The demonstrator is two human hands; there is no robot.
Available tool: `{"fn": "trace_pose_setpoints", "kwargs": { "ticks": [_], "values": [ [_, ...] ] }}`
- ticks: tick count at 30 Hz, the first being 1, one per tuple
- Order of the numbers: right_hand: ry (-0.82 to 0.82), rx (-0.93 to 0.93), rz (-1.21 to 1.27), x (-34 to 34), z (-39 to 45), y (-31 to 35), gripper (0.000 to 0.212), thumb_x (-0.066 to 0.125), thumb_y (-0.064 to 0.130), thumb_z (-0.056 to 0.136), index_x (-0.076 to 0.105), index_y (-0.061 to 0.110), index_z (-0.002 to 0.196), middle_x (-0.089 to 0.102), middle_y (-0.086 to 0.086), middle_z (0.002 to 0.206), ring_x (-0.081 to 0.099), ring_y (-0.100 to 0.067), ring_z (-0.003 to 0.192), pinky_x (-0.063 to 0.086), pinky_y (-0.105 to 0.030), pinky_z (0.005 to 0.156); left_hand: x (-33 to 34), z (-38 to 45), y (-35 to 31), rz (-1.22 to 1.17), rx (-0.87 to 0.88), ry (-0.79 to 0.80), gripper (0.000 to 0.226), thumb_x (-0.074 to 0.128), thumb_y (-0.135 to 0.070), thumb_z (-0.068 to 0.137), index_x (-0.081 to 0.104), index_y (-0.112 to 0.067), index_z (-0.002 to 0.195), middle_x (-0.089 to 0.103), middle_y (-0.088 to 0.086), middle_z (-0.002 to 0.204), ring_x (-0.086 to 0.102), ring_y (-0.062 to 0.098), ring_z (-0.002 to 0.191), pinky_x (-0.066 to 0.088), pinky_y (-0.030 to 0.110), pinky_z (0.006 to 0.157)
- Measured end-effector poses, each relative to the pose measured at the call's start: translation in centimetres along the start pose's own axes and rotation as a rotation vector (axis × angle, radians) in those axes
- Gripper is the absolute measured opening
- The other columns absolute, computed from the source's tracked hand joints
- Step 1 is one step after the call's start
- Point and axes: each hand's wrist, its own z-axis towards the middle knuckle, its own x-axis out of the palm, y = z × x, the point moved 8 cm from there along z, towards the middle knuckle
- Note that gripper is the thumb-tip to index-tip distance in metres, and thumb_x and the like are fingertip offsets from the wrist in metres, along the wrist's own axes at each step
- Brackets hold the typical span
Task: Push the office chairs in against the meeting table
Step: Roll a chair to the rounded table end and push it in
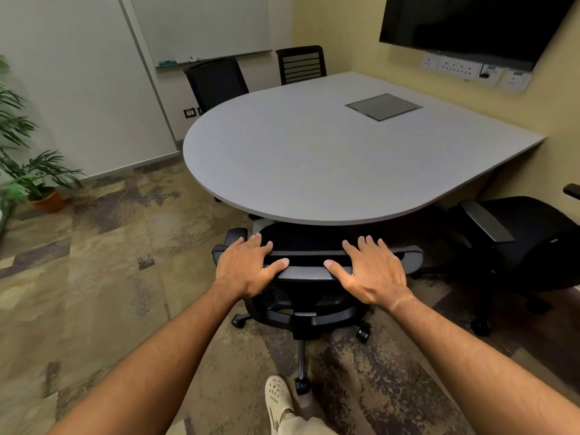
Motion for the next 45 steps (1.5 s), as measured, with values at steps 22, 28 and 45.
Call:
{"fn": "trace_pose_setpoints", "kwargs": {
  "ticks": [22,28,45],
  "values": [
    [-0.049,0.028,0.011,-0.3,0.3,0.5,0.099,0.000,0.081,0.079,0.034,0.021,0.150,0.037,-0.019,0.152,0.026,-0.029,0.145,0.013,-0.043,0.121,-0.5,0.0,0.7,0.033,-0.056,-0.010,0.091,0.009,-0.078,0.076,0.051,-0.030,0.141,0.041,0.014,0.153,0.053,0.023,0.128,0.035,0.037,0.108],
    [-0.058,0.025,0.033,-0.3,0.8,-0.1,0.097,0.004,0.081,0.081,0.037,0.020,0.149,0.040,-0.019,0.150,0.028,-0.029,0.144,0.014,-0.044,0.120,-0.6,1.0,0.4,0.051,-0.054,-0.019,0.105,-0.004,-0.082,0.068,0.046,-0.031,0.145,0.039,0.013,0.154,0.048,0.023,0.133,0.034,0.038,0.109],
    [-0.027,0.020,0.065,-0.5,5.1,-2.8,0.099,0.001,0.080,0.081,0.025,0.016,0.153,0.027,-0.022,0.157,0.018,-0.031,0.148,0.005,-0.046,0.122,-0.8,5.6,-0.3,0.007,-0.067,-0.063,0.104,0.001,-0.082,0.075,0.017,-0.018,0.156,0.020,0.012,0.162,0.016,0.019,0.151,0.013,0.036,0.122]
  ]
}}
